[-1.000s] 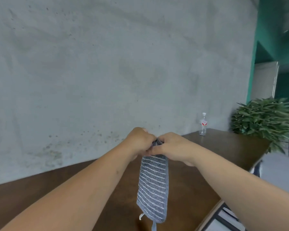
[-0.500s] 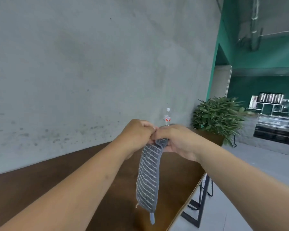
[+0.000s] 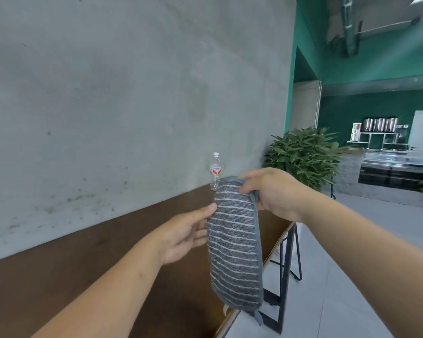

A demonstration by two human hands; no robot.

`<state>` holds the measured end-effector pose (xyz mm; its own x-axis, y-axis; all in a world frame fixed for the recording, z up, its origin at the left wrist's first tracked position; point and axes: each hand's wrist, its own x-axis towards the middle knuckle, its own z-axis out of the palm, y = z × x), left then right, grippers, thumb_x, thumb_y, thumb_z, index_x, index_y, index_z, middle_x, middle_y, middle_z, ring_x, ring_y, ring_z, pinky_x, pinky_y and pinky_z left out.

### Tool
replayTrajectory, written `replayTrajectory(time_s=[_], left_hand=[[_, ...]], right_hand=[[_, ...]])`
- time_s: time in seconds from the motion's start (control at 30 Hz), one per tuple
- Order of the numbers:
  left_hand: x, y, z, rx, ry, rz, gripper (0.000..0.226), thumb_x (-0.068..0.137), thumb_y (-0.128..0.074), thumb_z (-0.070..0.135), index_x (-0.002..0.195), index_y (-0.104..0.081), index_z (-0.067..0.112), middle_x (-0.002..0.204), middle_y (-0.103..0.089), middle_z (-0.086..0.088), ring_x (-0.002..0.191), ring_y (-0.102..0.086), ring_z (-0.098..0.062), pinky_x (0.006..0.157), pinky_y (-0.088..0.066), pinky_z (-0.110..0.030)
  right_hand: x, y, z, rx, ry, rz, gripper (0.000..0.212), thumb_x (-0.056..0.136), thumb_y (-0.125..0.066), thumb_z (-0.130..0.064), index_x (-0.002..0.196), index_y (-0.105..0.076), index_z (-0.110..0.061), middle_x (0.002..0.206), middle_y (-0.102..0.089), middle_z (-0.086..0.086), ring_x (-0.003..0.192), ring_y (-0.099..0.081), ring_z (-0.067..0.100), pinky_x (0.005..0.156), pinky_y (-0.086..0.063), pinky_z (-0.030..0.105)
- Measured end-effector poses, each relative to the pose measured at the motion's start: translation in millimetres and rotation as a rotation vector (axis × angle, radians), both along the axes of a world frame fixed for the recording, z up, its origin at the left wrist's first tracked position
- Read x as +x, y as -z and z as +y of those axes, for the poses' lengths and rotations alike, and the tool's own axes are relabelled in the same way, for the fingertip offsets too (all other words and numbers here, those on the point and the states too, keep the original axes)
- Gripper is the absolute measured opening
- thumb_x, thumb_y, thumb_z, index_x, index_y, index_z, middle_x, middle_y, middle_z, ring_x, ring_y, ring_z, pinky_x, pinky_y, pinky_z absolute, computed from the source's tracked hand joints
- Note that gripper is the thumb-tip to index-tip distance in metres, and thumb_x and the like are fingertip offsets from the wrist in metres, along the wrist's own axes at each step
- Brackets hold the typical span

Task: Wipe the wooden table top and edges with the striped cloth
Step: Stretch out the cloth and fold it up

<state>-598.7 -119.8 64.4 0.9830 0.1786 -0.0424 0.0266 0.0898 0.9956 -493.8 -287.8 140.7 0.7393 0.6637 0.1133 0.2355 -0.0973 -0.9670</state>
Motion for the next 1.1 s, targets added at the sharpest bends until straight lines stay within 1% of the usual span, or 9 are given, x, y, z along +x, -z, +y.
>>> replayTrajectory(time_s=[0.17, 0.3, 0.43, 0.53, 0.6, 0.7, 0.83, 1.0, 1.1], left_hand=[[48.6, 9.1, -45.3, -0.319, 0.089, -0.119, 0.033, 0.091, -0.054, 0.017, 0.118, -0.066, 0.001, 0.125, -0.061, -0.022, 0.113, -0.061, -0.033, 0.104, -0.043, -0.047], [88.7, 9.1, -73.4, -0.346, -0.049, -0.153, 0.035, 0.093, -0.055, 0.019, 0.123, -0.061, 0.002, 0.119, -0.064, -0.022, 0.109, -0.063, -0.034, 0.095, -0.049, -0.046], [128.3, 6.0, -93.7, -0.281, -0.203, -0.109, 0.03, 0.094, -0.057, 0.021, 0.115, -0.064, 0.0, 0.107, -0.07, -0.021, 0.099, -0.068, -0.033, 0.085, -0.054, -0.044], [163.8, 8.3, -100.8, -0.255, -0.286, -0.093, 0.027, 0.095, -0.056, 0.02, 0.111, -0.065, 0.0, 0.1, -0.072, -0.02, 0.09, -0.07, -0.032, 0.076, -0.056, -0.042], [188.5, 12.2, -102.4, -0.218, -0.308, -0.063, 0.027, 0.097, -0.054, 0.02, 0.11, -0.065, 0.0, 0.099, -0.072, -0.02, 0.09, -0.071, -0.032, 0.077, -0.056, -0.042], [228.6, 21.2, -96.2, -0.09, -0.335, -0.014, 0.028, 0.099, -0.051, 0.024, 0.108, -0.066, 0.002, 0.099, -0.073, -0.018, 0.093, -0.07, -0.032, 0.087, -0.054, -0.045], [293.1, 36.3, -77.8, 0.219, -0.377, 0.015, 0.04, 0.096, -0.05, 0.043, 0.118, -0.064, 0.013, 0.112, -0.07, -0.006, 0.104, -0.065, -0.023, 0.099, -0.048, -0.041], [370.5, 40.4, -60.6, 0.355, -0.453, 0.006, 0.042, 0.094, -0.053, 0.045, 0.12, -0.064, 0.014, 0.113, -0.068, 0.001, 0.105, -0.062, -0.017, 0.092, -0.045, -0.032], [409.5, 33.7, -52.0, 0.403, -0.508, -0.047, 0.029, 0.093, -0.056, 0.04, 0.101, -0.066, 0.014, 0.099, -0.071, -0.002, 0.088, -0.065, -0.014, 0.071, -0.046, -0.026]], right_hand=[[65.7, 1.6, -39.4, 0.133, -0.081, 0.217, 0.031, 0.092, -0.046, 0.007, 0.119, -0.062, 0.009, 0.117, -0.066, 0.025, 0.09, -0.066, 0.028, 0.069, -0.059, 0.032], [110.6, 26.8, -62.0, 0.304, -0.071, 0.467, 0.038, 0.099, -0.05, -0.012, 0.132, -0.053, 0.007, 0.128, -0.061, 0.025, 0.102, -0.064, 0.032, 0.086, -0.057, 0.039], [140.6, 71.2, -74.0, 0.245, -0.107, 0.604, 0.048, 0.095, -0.056, -0.039, 0.123, -0.056, 0.0, 0.116, -0.069, 0.021, 0.099, -0.068, 0.032, 0.086, -0.055, 0.042], [164.9, 97.9, -78.3, 0.181, -0.201, 0.64, 0.047, 0.095, -0.05, -0.05, 0.104, -0.066, -0.007, 0.08, -0.073, 0.011, 0.078, -0.07, 0.028, 0.092, -0.05, 0.043], [182.8, 108.1, -80.3, 0.161, -0.247, 0.608, 0.045, 0.096, -0.047, -0.05, 0.101, -0.069, -0.01, 0.082, -0.071, 0.009, 0.074, -0.067, 0.025, 0.085, -0.05, 0.04], [220.1, 120.2, -80.5, 0.194, -0.221, 0.508, 0.041, 0.094, -0.059, -0.033, 0.129, -0.06, -0.011, 0.114, -0.07, 0.015, 0.091, -0.068, 0.027, 0.083, -0.054, 0.039], [282.5, 126.0, -79.7, 0.177, -0.046, 0.374, 0.043, 0.095, -0.061, -0.011, 0.134, -0.047, -0.023, 0.111, -0.073, 0.009, 0.1, -0.071, 0.025, 0.091, -0.053, 0.038], [357.5, 115.9, -63.8, 0.104, 0.015, 0.203, 0.034, 0.096, -0.06, -0.013, 0.128, -0.057, -0.025, 0.11, -0.074, 0.008, 0.103, -0.07, 0.026, 0.087, -0.055, 0.033], [399.0, 104.1, -53.0, 0.069, 0.042, 0.121, 0.028, 0.097, -0.059, -0.014, 0.123, -0.062, -0.025, 0.106, -0.075, 0.006, 0.1, -0.07, 0.024, 0.092, -0.055, 0.036]])
